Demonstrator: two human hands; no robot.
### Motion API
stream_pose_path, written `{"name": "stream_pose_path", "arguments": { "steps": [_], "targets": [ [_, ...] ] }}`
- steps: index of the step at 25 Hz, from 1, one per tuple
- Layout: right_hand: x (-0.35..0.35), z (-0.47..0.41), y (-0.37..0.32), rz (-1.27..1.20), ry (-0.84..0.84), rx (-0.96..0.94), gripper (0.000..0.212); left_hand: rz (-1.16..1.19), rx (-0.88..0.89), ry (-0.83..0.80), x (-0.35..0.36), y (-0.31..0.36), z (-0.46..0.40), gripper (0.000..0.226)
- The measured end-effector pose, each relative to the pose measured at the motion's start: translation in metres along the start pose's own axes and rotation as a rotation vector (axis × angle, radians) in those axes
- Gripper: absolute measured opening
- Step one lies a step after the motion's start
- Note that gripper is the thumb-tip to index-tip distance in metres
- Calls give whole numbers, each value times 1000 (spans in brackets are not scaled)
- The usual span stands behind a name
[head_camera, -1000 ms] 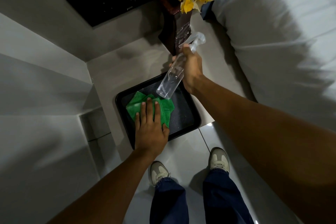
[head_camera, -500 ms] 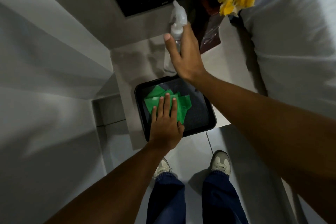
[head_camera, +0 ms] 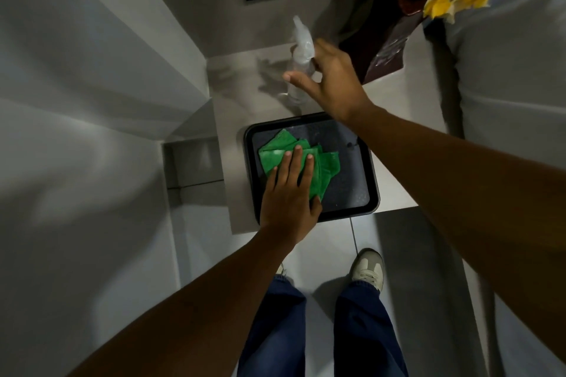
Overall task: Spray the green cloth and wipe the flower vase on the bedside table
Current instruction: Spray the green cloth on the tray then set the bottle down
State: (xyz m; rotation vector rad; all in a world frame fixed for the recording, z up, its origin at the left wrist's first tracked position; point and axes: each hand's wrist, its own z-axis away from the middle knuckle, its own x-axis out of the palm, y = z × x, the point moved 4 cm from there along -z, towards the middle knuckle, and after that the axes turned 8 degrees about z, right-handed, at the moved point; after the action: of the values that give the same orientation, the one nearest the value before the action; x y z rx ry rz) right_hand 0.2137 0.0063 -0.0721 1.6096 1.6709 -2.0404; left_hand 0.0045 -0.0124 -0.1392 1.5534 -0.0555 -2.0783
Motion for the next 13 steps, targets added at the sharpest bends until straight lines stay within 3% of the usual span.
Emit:
{"name": "stream_pose_path", "arguments": {
  "steps": [3,7,9,11,13],
  "targets": [
    [5,4,4,-24,-7,41,56,44,-26,24,0,2,2,79],
    [4,39,7,-48,34,246,80,182,-37,90,-6,-4,3,63],
    [1,75,-5,71,57,120,77,151,-75,171,-17,-13,6,56],
    [12,114,-20,201,-109,-99,72,52,-110,182,-23,-24,10,54],
    [30,144,-23,299,-312,-189,72,-27,-89,156,-25,-32,12,56]
  ]
}}
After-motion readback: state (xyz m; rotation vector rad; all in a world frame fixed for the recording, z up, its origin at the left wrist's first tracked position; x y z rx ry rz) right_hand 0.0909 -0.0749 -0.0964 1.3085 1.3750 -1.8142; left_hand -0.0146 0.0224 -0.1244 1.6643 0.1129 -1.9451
